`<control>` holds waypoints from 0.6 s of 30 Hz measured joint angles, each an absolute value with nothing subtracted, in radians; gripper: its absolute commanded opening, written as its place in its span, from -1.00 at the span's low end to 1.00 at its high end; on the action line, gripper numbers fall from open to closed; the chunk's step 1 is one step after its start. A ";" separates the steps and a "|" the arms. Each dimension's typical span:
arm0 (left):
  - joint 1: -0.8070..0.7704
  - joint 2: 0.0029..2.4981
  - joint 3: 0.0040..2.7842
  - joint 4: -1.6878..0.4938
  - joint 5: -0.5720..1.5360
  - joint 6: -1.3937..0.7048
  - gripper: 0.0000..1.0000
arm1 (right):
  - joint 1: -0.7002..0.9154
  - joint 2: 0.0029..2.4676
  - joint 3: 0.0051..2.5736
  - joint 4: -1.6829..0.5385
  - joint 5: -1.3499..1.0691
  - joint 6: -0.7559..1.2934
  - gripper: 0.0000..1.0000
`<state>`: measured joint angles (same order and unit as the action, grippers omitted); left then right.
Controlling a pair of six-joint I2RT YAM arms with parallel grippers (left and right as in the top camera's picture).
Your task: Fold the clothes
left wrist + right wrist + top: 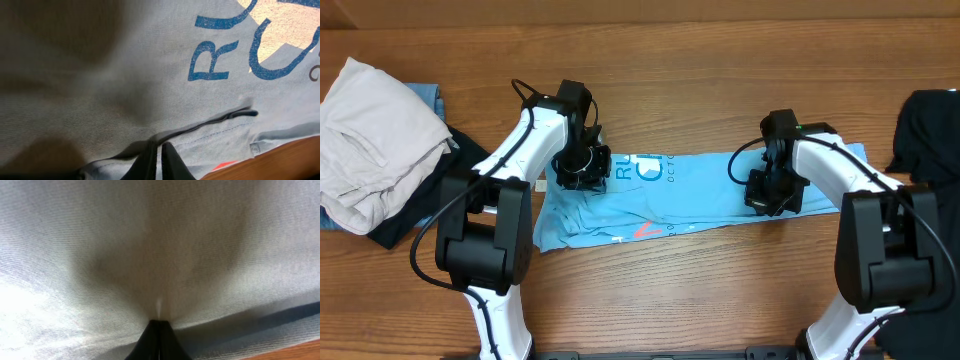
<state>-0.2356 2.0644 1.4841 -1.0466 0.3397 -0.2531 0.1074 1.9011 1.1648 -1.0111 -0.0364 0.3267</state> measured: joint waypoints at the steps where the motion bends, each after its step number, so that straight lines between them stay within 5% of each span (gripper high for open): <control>1: -0.236 2.064 1.484 -1.046 0.337 -0.253 -0.87 | 0.107 1.901 1.165 -1.011 -0.037 0.330 -0.92; 6: -0.236 2.064 1.485 -1.023 0.301 -0.253 -0.89 | 0.107 1.901 1.170 -1.013 -0.038 0.336 -0.92; 11: -0.236 2.064 1.485 -1.040 0.226 -0.256 -0.87 | 0.107 1.921 1.273 -1.056 -0.035 0.334 -0.45; 18: -0.236 2.063 1.412 -1.008 0.132 -0.265 -0.87 | 0.082 1.921 1.462 -1.174 0.020 0.336 -0.31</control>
<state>-0.2356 2.0632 1.4124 -1.0084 0.1322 -0.2646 0.0822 1.9213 1.4620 -1.1736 0.0196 0.3355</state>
